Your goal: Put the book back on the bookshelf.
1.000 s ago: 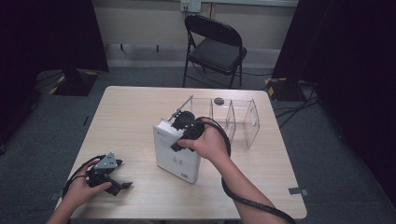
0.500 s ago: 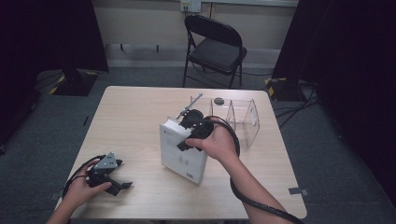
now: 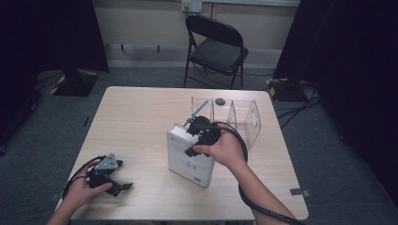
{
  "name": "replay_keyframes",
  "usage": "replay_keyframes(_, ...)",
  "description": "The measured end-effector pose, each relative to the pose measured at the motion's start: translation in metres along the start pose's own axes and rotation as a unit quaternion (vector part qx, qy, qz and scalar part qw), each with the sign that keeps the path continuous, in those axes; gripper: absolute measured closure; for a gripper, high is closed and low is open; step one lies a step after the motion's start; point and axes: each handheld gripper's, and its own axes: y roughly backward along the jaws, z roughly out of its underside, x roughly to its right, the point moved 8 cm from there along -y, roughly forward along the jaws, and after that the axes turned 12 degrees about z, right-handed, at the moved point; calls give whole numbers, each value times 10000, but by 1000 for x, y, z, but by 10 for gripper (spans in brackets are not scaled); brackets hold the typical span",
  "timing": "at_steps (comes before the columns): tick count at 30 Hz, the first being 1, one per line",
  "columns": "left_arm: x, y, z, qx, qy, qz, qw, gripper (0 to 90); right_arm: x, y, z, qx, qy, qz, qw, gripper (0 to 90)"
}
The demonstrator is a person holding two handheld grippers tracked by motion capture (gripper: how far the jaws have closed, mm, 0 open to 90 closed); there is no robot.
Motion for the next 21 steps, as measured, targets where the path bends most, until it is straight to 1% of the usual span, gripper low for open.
replay_keyframes(1, 0, 0, 0, 0, 1, 0, 10000, 0, 0, -1, 0, 3, 72, 28, 10000, 510)
replay_keyframes(2, 0, 0, 0, -2, -1, 0, 10000, 0, -1, 0, 0, -57, 57, 41, 10000, 508)
replay_keyframes(5, 0, 0, 0, -1, 0, -1, 10000, 0, -3, -2, 0, -113, 138, 65, 9998, 497)
replay_keyframes(6, 0, 0, 0, -2, 0, -1, 10000, 0, -3, -2, 0, -163, 93, 44, 9998, 495)
replay_keyframes(11, 0, 0, 0, -5, 2, 2, 10000, 0, -3, -8, -2, -422, 194, 130, 9988, 460)
replay_keyframes(13, 0, 0, 0, -3, 5, 2, 10000, 0, -1, -8, -2, -481, 163, 137, 9986, 482)
replay_keyframes(15, 0, 0, 0, -3, 4, 3, 10000, 0, -2, -8, -2, -575, 174, 57, 9982, 503)
replay_keyframes(16, 0, 0, 0, -6, 2, 4, 10000, 0, -2, -8, -2, -615, 157, 87, 9979, 506)
replay_keyframes(19, 0, 0, 0, -5, 2, 3, 10000, 0, -3, -7, -2, -564, 182, 101, 9982, 517)
replay_keyframes(21, 0, 0, 0, -5, 2, 5, 10000, 0, -3, -7, -2, -565, 151, 113, 9982, 517)
